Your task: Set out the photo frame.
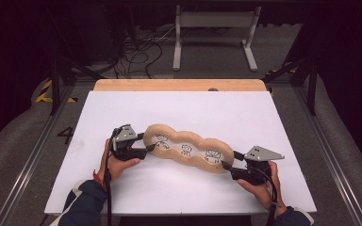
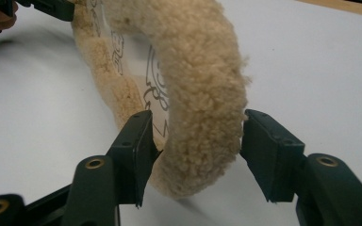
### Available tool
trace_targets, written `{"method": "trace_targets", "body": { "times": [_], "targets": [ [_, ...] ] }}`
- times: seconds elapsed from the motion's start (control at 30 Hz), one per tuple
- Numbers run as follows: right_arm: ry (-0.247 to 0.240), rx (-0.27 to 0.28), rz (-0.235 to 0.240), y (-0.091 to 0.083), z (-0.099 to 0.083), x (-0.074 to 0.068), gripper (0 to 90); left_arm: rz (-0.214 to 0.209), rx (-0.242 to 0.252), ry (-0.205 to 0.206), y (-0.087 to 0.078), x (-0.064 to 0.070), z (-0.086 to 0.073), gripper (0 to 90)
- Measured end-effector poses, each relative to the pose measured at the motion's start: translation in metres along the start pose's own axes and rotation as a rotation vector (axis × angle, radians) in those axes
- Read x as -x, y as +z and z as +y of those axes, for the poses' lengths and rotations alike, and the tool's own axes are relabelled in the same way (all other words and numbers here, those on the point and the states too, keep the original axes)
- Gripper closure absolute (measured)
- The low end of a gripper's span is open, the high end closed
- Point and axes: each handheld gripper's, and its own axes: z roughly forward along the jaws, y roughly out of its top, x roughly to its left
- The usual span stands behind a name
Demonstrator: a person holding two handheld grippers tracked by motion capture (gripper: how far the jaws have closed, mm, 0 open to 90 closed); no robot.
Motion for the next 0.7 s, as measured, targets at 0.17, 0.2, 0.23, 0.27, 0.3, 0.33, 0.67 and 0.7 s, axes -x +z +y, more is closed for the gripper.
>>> {"method": "trace_targets", "body": {
  "times": [0.17,0.2,0.23,0.27,0.3,0.33,0.67,0.7],
  "targets": [
    [-0.028,-0.001,-0.021,-0.004,0.001,-0.005,50.5,0.010,0.024,-0.024,-0.002,-0.003,0.003,34.5],
    [-0.027,-0.002,-0.034,-0.005,0.000,-0.005,54.6,0.011,0.027,-0.022,-0.002,-0.003,0.003,35.0],
    [-0.026,0.000,-0.039,-0.006,0.000,-0.005,58.6,0.007,0.030,-0.019,-0.002,-0.002,0.003,37.0],
    [-0.026,0.000,-0.039,-0.006,0.000,-0.005,58.6,0.007,0.030,-0.019,-0.002,-0.002,0.003,41.0],
    [-0.016,0.006,-0.036,-0.009,-0.001,-0.003,62.9,0.006,0.027,-0.004,-0.003,-0.002,0.004,45.4],
    [-0.006,0.005,-0.031,-0.009,-0.001,-0.002,63.5,0.020,0.023,0.018,-0.002,0.000,0.005,49.0],
    [0.015,0.008,-0.042,-0.005,0.000,0.001,65.8,0.054,-0.007,0.034,-0.011,0.002,0.002,63.5],
    [0.014,0.010,-0.045,-0.004,0.001,0.002,65.8,0.052,-0.010,0.034,-0.012,0.003,0.002,63.4]
  ]
}}
